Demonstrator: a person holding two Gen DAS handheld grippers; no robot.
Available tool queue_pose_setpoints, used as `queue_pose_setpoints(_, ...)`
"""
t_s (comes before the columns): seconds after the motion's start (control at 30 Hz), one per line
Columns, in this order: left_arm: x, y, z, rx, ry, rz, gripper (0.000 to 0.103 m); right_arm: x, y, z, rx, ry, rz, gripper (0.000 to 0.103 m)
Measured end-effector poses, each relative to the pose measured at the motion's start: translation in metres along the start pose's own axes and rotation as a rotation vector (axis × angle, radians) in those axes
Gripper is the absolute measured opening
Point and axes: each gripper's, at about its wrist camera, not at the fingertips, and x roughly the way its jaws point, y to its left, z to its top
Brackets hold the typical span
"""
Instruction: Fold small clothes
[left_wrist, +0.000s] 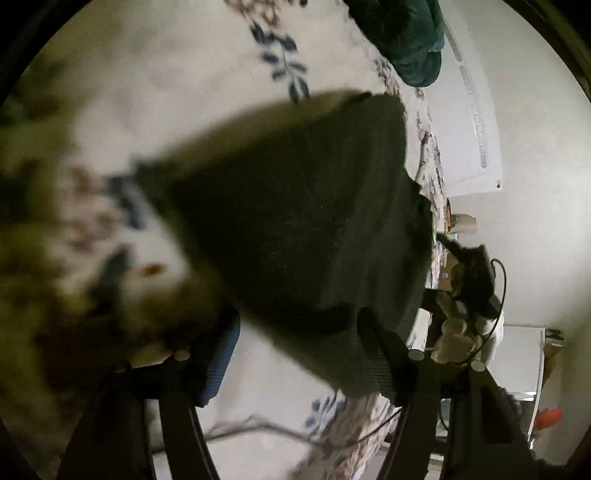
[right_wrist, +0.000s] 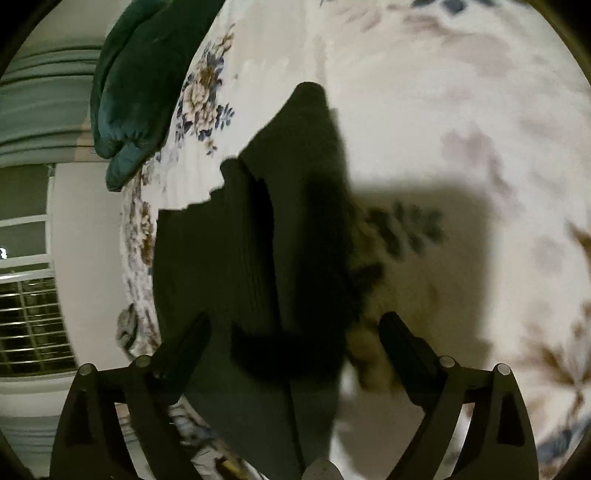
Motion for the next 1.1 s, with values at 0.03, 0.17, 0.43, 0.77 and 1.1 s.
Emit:
queue_pose_setpoints(0.03,0.007,-0.002,0.001,-0.002,-0.01,-0.006,0.063,0.005,-0.001,0.007,0.006,0.01,0.019,0.094)
queue_pose_setpoints(0.17,0.023,-0.003,0.014,-0.083,-0.088,-0.044,0.065,0.029,0.006,0.025,0.005,0.054,0.051,0.094)
queue_pose_setpoints(0.43,0.0,-0.024,0.03,-0.071,-0.141,-0.053,0.023,0.041,0.013,0.023,-0.005,0.03,-0.062,0.031)
queue_pose_setpoints(0.77,-0.045,-0.064,0.092,0.153,-0.025,0.017,0.02,-0.012,0.014,-0.086,0.207,-0.187,0.066,0.018)
queue_pose_setpoints(1.1,-0.06,-0.035,0.072,0.366,0.252,0.186,0.024,-0.019,0.031,-0.304,0.436,-0.263,0.038,0.017)
